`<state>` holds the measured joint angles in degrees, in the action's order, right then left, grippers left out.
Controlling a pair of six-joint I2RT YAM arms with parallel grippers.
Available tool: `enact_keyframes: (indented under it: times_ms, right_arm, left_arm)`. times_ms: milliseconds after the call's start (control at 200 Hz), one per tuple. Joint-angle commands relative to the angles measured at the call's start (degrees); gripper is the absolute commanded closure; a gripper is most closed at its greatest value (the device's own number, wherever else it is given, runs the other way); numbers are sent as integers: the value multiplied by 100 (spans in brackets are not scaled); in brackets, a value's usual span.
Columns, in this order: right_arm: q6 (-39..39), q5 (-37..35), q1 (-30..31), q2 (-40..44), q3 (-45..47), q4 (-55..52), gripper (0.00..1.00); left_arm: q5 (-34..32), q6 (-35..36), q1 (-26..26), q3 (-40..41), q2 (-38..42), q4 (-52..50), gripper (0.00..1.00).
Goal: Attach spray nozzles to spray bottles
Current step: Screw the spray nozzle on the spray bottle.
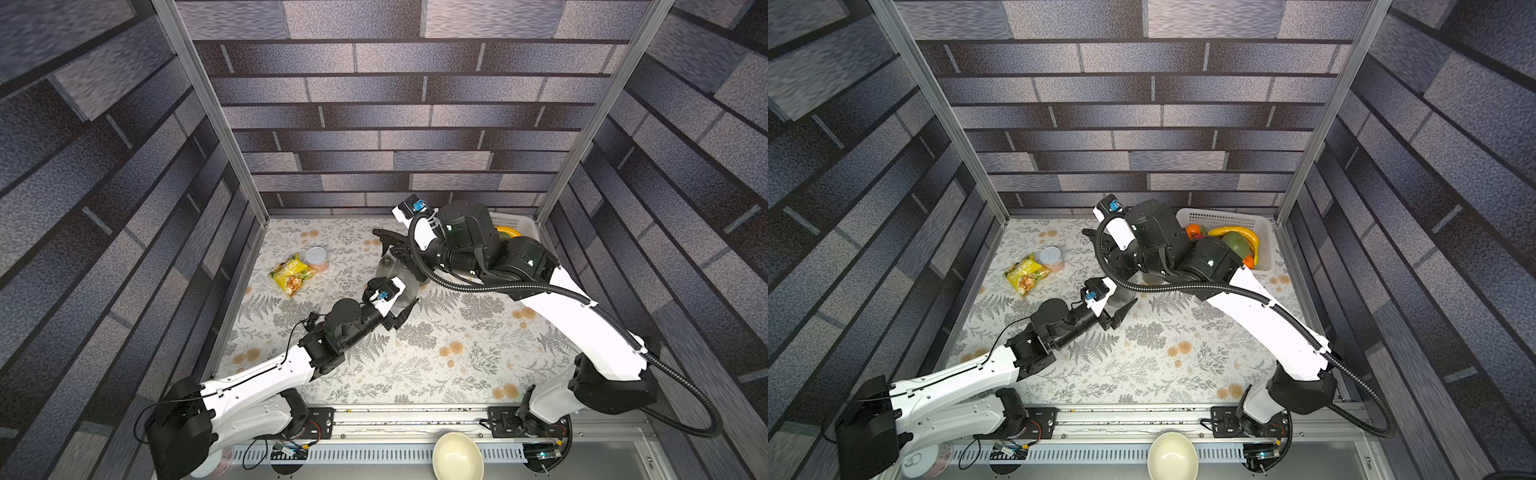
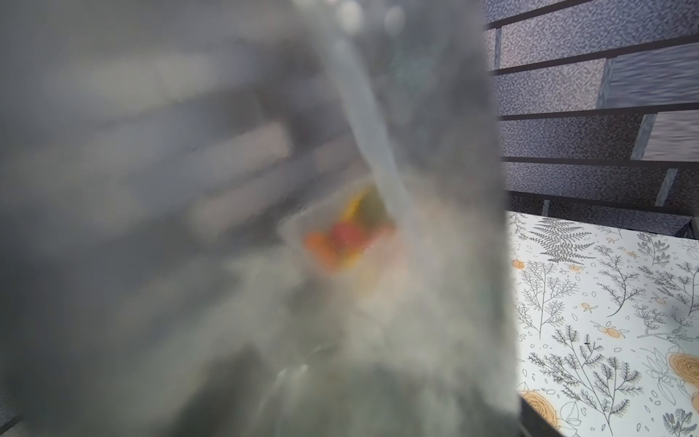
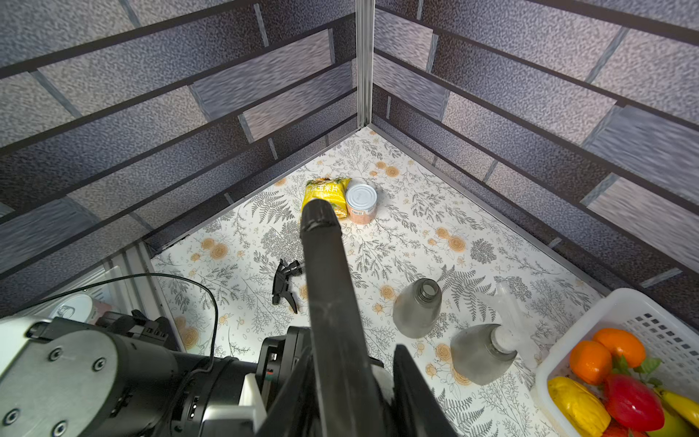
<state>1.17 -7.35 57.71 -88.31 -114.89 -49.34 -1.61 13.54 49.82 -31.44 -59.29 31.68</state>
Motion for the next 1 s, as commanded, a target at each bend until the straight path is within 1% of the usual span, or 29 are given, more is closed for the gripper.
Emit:
enact_keyframes:
  times_ms: [0, 175, 276, 436, 646, 691, 807, 917, 997]
  right_arm:
    - [91, 99, -19, 253, 263, 200, 81]
    - [274, -44, -70, 844, 1214, 1120, 82]
    - [456, 67, -116, 1202, 1855, 1724, 82]
    - [908, 656, -250, 1617, 2839, 2784, 85]
    - [1223, 1335, -354, 1955, 3779, 3729, 86]
    - [1186, 1509, -355, 1954, 3935, 3874, 86]
    - [874, 1768, -364, 1905, 4003, 3721, 86]
    - [406, 1732, -357, 2020, 4075, 3550, 86]
    - [107, 1803, -391, 2164, 4304, 3609, 85]
  left_arm:
    - [85, -127, -77, -64, 119, 235, 25]
    - [234, -412, -185, 20, 126, 397, 25]
    - [301, -519, -216, 50, 145, 466, 25]
    - [393, -668, -223, 33, 127, 538, 25]
    - [472, -926, -253, 37, 136, 696, 26]
    - [491, -970, -265, 28, 132, 725, 25]
    - [523, -986, -295, -19, 145, 639, 26]
    - [552, -1057, -345, 5, 225, 550, 26]
    - [598, -1172, -392, 40, 283, 553, 26]
